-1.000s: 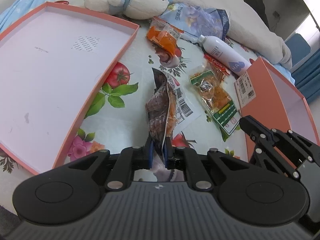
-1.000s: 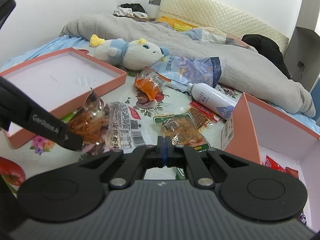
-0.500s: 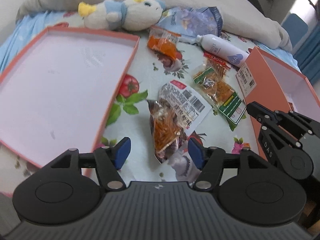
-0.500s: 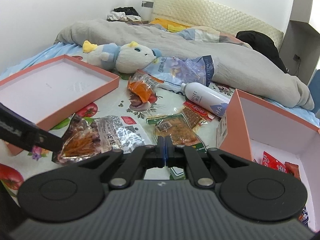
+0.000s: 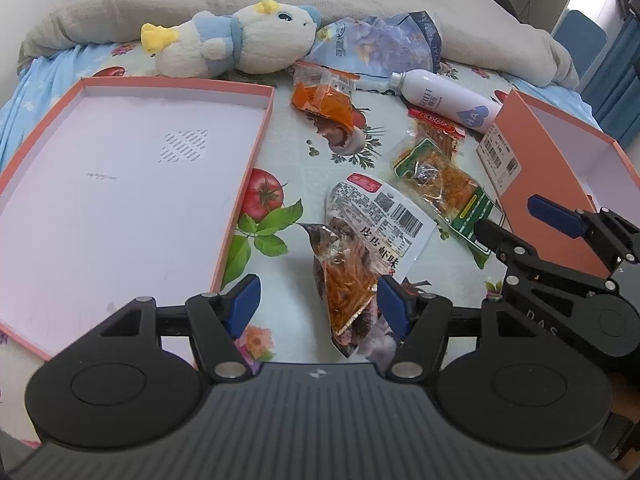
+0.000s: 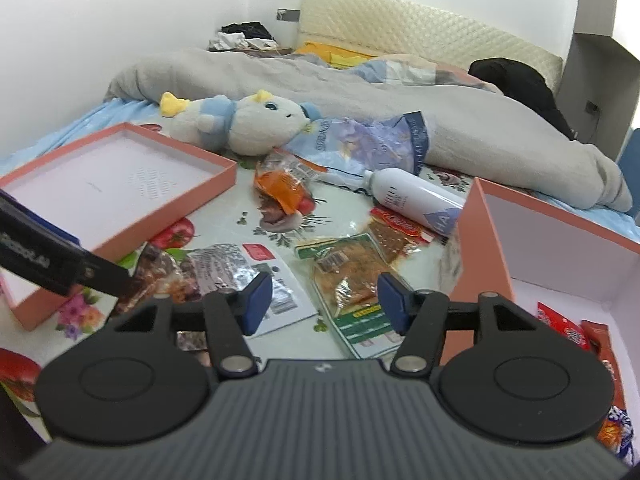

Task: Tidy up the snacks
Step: 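Lower the right gripper onto the green-labelled spicy packet and close it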

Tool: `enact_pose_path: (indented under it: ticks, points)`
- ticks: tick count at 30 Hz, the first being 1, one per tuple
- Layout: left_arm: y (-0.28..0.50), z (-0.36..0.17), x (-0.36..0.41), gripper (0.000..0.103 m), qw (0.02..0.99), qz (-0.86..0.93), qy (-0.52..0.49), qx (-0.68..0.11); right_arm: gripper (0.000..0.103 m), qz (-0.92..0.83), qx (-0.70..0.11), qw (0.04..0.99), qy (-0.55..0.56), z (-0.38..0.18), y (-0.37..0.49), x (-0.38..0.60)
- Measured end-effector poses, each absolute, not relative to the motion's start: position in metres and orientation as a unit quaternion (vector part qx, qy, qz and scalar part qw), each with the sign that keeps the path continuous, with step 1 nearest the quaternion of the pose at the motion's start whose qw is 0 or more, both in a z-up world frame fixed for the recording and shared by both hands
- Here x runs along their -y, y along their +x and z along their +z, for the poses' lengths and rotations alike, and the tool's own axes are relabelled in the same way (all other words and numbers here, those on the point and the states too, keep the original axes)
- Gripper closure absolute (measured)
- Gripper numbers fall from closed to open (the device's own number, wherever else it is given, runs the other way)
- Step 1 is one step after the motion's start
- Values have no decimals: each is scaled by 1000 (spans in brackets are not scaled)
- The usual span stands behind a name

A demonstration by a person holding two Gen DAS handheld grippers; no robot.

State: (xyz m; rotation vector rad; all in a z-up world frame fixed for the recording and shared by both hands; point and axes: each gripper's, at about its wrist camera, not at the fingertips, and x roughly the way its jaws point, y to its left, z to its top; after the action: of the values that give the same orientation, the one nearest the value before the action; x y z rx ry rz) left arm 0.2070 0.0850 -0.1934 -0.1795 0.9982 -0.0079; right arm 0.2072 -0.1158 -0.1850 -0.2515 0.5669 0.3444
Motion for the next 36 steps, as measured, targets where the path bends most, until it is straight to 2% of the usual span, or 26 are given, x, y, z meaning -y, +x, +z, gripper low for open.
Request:
enact_pose_path:
  ticks: [5,8,10,12,14,15,23,27,28,29,36]
  points:
    - [218,-200,-90,33,873,-12,-76,-482,43,162,-288,937,-113,-188,221,117]
    - [227,-205,-87,19,873,-21,-58,-484,43,158,-291,937,-112,-189,228,118]
    - [231,-207,-82,18,875,-33,-37,-482,42,159,-293,937,-107,-190,233,120]
    - [236,-210,-77,16,875,-45,-23,-482,30,159,-298,936,-102,-192,239,121]
    - [241,-214,-74,15,873,-59,-14,-484,21,161,-296,936,-98,-194,245,120]
    - [243,-216,-72,15,873,-64,-10,-484,20,163,-297,936,-97,-195,248,120]
    - [257,-232,-65,14,867,-98,20,-488,20,158,-313,932,-93,-205,288,113]
    - [267,-235,-68,11,863,-108,29,-492,20,154,-349,919,-95,-223,318,112]
    - [269,-237,-68,11,862,-111,32,-494,18,156,-356,916,-99,-228,325,111]
    - [272,-239,-68,11,859,-112,35,-498,12,159,-360,914,-101,-232,330,111]
    - [281,-254,-63,12,847,-116,28,-518,11,169,-389,899,-109,-250,348,107]
